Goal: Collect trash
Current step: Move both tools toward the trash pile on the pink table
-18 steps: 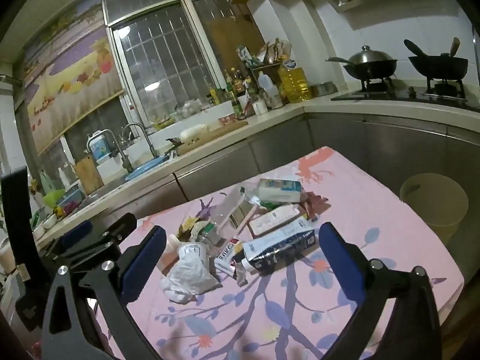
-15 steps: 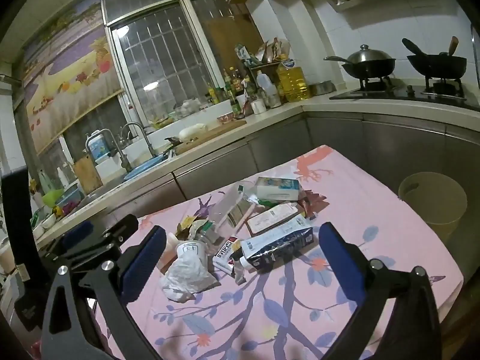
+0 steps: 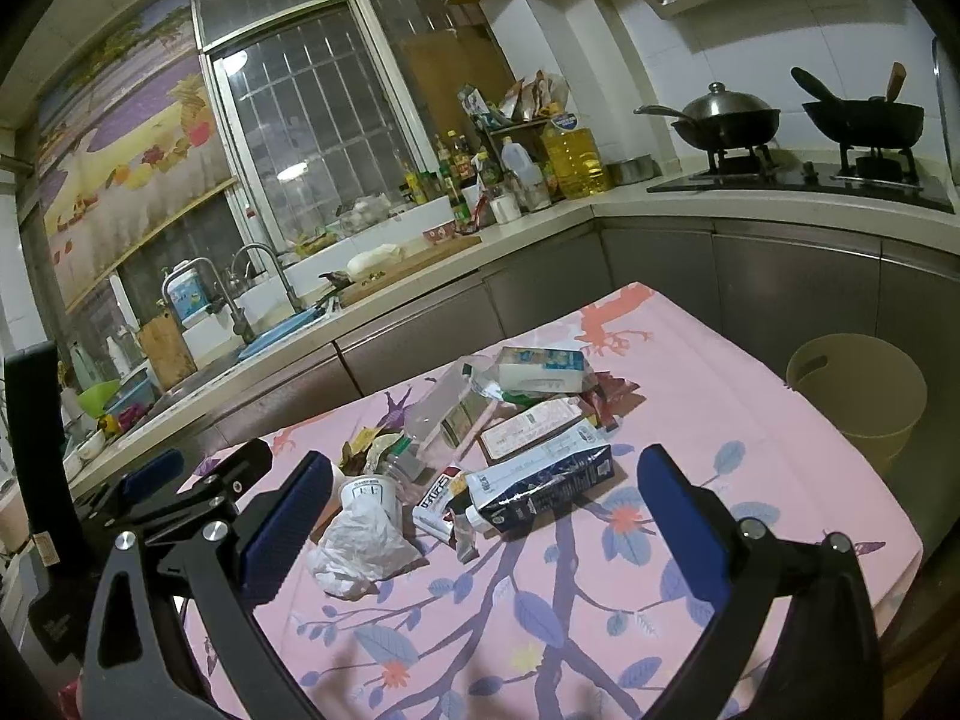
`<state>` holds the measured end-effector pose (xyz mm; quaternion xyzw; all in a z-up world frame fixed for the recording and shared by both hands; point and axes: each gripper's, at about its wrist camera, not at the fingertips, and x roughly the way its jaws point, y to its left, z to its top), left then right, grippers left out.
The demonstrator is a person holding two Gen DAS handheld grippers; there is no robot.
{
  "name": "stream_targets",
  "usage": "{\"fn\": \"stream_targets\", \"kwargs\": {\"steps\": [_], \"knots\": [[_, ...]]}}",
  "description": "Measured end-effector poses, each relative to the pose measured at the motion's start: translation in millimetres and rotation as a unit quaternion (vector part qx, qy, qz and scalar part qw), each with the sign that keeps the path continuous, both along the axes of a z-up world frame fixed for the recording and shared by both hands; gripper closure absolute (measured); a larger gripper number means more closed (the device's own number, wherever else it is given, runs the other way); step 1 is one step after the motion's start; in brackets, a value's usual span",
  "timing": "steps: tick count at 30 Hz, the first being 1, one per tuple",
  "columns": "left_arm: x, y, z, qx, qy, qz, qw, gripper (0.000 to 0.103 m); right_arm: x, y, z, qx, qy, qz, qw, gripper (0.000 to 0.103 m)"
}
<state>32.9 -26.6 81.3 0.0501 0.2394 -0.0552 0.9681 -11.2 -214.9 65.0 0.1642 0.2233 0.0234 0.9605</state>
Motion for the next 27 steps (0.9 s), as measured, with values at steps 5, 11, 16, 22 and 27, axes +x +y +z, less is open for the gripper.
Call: {"fn": "stream_targets", "kwargs": {"steps": [5, 11, 16, 22, 27], "knots": [[1, 1, 1, 0.000, 0.003, -0.002, 1.0000, 0.005, -1, 0, -3, 0.002, -0.006, 0.000, 1.000, 0.005], [4, 6, -5, -0.004, 0.015, -0.001, 0.9999, 0.005, 2, 0, -9, 0.018, -0.007, 0.002, 1.000, 0.005], [6, 7, -12, 0.004, 0.023, 0.003, 0.9997, 0.005, 5, -2, -12, 0.051, -0.003, 0.003, 0.999, 0.005], [11, 5, -14, 0.007, 0.031, 0.006, 0.9995, 0.005, 7, -2, -16, 0.042, 0.002, 0.005, 0.999, 0.005], [15, 6, -18, 0.008, 0.038, 0.008, 0.9992, 0.005, 11, -2, -20, 0.033, 0.009, 0.007, 0.999, 0.005]]}}
